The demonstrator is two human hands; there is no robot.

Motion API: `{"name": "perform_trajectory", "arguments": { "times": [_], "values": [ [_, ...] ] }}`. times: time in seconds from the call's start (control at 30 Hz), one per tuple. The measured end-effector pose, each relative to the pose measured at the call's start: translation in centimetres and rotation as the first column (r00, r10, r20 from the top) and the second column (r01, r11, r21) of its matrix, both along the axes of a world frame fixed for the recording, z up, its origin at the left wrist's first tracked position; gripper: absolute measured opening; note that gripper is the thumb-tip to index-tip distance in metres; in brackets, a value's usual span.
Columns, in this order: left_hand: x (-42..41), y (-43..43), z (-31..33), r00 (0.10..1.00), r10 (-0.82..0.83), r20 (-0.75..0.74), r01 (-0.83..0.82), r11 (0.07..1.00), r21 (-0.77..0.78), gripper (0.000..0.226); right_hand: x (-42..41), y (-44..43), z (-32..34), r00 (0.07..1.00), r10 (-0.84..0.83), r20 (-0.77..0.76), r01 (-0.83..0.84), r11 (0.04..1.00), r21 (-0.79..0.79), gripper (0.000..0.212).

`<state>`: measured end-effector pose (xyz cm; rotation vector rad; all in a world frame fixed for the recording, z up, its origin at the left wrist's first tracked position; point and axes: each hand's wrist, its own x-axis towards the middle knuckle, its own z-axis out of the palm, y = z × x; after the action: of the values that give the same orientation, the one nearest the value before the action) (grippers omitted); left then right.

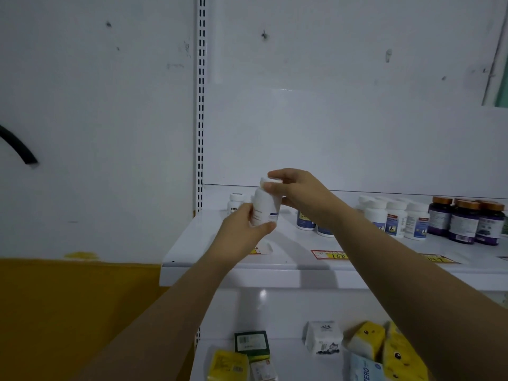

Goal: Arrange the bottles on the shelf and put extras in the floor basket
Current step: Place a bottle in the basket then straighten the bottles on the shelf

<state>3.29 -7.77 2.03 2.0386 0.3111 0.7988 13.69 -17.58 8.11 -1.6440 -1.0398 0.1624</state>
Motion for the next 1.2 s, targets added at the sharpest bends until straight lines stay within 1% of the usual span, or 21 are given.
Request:
{"name": "perform_trajectory", "arguments": {
  "times": [0.1, 0.23, 0.33, 0.43, 0.53, 0.67, 0.83, 0.93, 1.03, 1.13, 1.2],
  "values": [
    [0.2, 0.4, -0.1, 0.998, 0.040, 0.051, -0.038, 0.999, -0.033, 0.040, -0.6, 0.0, -0.3, 0.996, 0.089, 0.010, -0.090, 0.995, 0.048, 0.043],
    [0.2, 1.2, -0.4, 0.986, 0.109, 0.125, -0.103, 0.993, -0.056, 0.047, -1.2, -0.2, -0.6, 0.982, 0.153, 0.109, -0.152, 0.988, -0.021, 0.051],
    [0.2, 1.4, -0.6, 0.986, 0.102, 0.133, -0.094, 0.993, -0.068, 0.051, -1.2, -0.3, -0.9, 0.975, 0.153, 0.160, -0.153, 0.988, -0.016, 0.045],
    [0.2, 0.8, -0.4, 0.995, 0.051, 0.080, -0.045, 0.996, -0.077, 0.049, -0.8, -0.2, -0.9, 0.988, 0.104, 0.118, -0.108, 0.994, 0.028, 0.036],
    [0.0, -0.3, 0.1, 0.997, -0.041, 0.060, 0.048, 0.992, -0.113, 0.045, -0.4, -0.1, -0.7, 1.000, 0.009, 0.016, -0.010, 0.999, 0.045, 0.030],
    [-0.4, -1.6, 1.2, 0.998, -0.048, 0.043, 0.052, 0.993, -0.106, 0.038, -0.4, -0.1, -0.5, 0.995, -0.081, -0.050, 0.082, 0.996, 0.019, 0.019],
    [-0.6, -1.8, 1.5, 0.999, -0.041, 0.008, 0.041, 0.996, -0.085, 0.029, -0.4, -0.3, -0.4, 0.991, -0.113, -0.066, 0.114, 0.993, 0.010, 0.022],
    [-0.9, -1.5, 1.3, 0.999, -0.045, 0.003, 0.045, 0.996, -0.071, 0.039, -0.7, -0.1, -0.3, 0.996, -0.086, -0.031, 0.086, 0.996, -0.010, 0.030],
    [-1.8, -0.4, 1.3, 1.000, 0.014, 0.006, -0.013, 0.999, -0.035, 0.044, -1.7, 1.1, 0.0, 0.998, -0.040, 0.054, 0.042, 0.998, -0.036, 0.036],
    [-4.0, 1.8, 1.6, 0.990, 0.141, -0.008, -0.141, 0.989, 0.035, 0.044, -3.9, 4.0, 0.7, 0.988, 0.054, 0.146, -0.047, 0.998, -0.048, 0.033],
    [-6.3, 3.7, 1.6, 0.970, 0.244, -0.017, -0.242, 0.966, 0.090, 0.046, -6.0, 6.6, 0.8, 0.971, 0.112, 0.212, -0.101, 0.993, -0.066, 0.032]
  ]
}}
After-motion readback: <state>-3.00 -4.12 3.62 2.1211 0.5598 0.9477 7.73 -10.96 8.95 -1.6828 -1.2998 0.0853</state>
